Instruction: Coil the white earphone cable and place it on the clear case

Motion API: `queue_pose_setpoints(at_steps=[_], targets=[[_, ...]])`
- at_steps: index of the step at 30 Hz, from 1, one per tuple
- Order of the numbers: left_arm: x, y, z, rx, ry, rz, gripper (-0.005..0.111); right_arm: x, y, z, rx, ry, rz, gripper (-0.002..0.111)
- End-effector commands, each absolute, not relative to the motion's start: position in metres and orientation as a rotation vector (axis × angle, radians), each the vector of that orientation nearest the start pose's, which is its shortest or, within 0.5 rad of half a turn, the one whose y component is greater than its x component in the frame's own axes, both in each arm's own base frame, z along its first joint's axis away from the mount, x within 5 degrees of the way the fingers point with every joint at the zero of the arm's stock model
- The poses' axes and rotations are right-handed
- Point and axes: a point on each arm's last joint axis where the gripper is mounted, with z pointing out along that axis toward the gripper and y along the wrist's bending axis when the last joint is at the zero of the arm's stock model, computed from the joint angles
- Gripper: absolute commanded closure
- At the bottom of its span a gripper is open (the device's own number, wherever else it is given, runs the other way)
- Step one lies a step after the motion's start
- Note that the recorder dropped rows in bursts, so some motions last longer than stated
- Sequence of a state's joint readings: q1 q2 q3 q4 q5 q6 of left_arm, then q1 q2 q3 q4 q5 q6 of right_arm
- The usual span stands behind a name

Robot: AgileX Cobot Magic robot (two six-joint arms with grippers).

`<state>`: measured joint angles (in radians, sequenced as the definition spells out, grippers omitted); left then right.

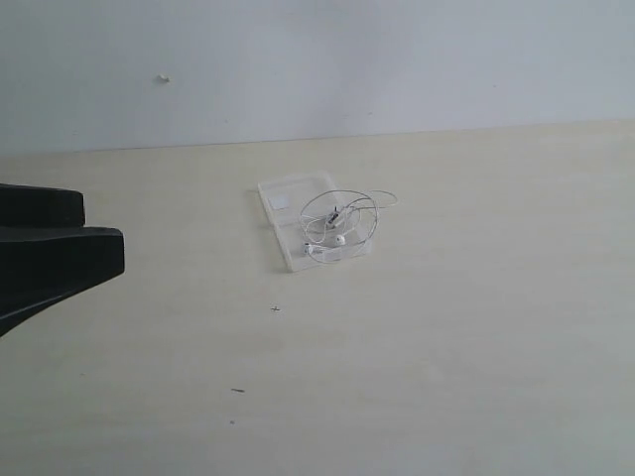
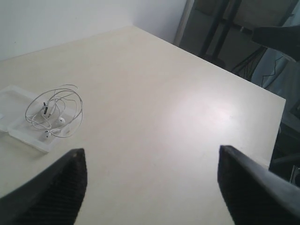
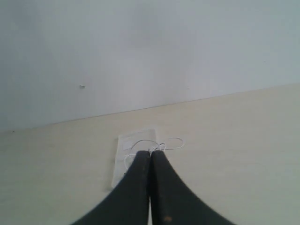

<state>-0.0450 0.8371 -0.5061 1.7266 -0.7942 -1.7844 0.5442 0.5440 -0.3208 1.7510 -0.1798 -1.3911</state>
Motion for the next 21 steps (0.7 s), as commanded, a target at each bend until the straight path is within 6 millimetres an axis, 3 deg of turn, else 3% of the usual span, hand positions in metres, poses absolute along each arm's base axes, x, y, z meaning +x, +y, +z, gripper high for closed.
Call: queue_pose_setpoints(at_steps=[1,12,15,17,19,21], targets=[[0.141,-0.073,0.295,0.569,1.83,-0.832,0.033,0.106,0.052,0.274,-0.072,1.757,0.56,0.108],[0.123,-0.086,0.303,0.695,1.752,-1.112,0.033,0.106,0.051,0.274,-0.042,1.761,0.582,0.108],[0.122,-0.087,0.305,0.697,1.737,-1.141,0.033,0.105,0.055,0.276,0.225,1.783,0.87,0.108],[0.121,-0.087,0.306,0.695,1.729,-1.156,0.033,0.105,0.055,0.277,0.352,1.778,0.962,0.108],[0.121,-0.087,0.307,0.674,1.726,-1.176,0.04,0.105,0.056,0.277,0.383,1.779,0.997,0.108],[0.122,-0.087,0.308,0.651,1.727,-1.195,0.06,0.104,0.056,0.277,0.372,1.78,0.995,0.108]])
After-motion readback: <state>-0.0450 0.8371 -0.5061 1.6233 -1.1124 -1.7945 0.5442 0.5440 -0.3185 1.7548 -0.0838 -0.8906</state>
